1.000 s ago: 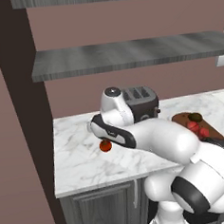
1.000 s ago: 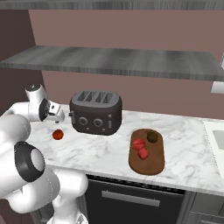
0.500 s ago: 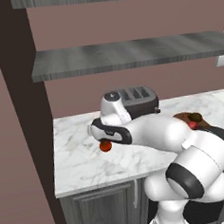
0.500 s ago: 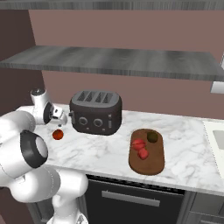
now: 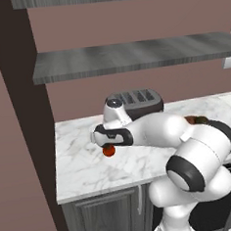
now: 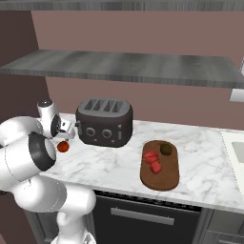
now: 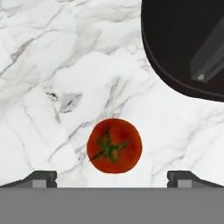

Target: Place the avocado, onion, tomato, and bell pepper on the cutting board.

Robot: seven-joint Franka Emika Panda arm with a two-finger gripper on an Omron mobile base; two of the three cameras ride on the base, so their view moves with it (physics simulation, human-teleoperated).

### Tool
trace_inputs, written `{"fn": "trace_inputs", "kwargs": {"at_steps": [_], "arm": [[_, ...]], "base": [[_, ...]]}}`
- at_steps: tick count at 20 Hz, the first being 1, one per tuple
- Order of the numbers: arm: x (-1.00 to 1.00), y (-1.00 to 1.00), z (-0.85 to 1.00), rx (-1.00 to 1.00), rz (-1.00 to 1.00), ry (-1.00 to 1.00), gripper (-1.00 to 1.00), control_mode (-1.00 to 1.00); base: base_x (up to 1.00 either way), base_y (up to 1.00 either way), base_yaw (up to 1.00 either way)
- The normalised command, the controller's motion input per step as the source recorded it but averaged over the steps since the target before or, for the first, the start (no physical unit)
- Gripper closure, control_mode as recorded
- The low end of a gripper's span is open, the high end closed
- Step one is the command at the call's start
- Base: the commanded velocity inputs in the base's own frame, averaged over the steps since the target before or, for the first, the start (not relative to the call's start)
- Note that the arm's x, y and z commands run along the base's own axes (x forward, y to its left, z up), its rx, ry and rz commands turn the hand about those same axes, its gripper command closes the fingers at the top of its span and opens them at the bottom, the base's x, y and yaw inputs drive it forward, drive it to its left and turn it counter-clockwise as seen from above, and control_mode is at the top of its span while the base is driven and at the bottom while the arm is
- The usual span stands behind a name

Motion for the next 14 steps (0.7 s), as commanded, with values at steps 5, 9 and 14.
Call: {"fn": "trace_inputs", "kwargs": {"at_steps": [5, 9, 14], "arm": [[0.00, 0.00, -0.22, 0.00, -0.01, 0.00, -1.00, -1.00], [0.00, 0.00, -0.20, 0.00, -0.01, 0.00, -1.00, -1.00], [0.02, 0.00, -0.17, 0.00, -0.02, 0.00, -1.00, -1.00]], "base": [[0.00, 0.00, 0.00], [0.00, 0.00, 0.00], [0.00, 0.00, 0.00]]}}
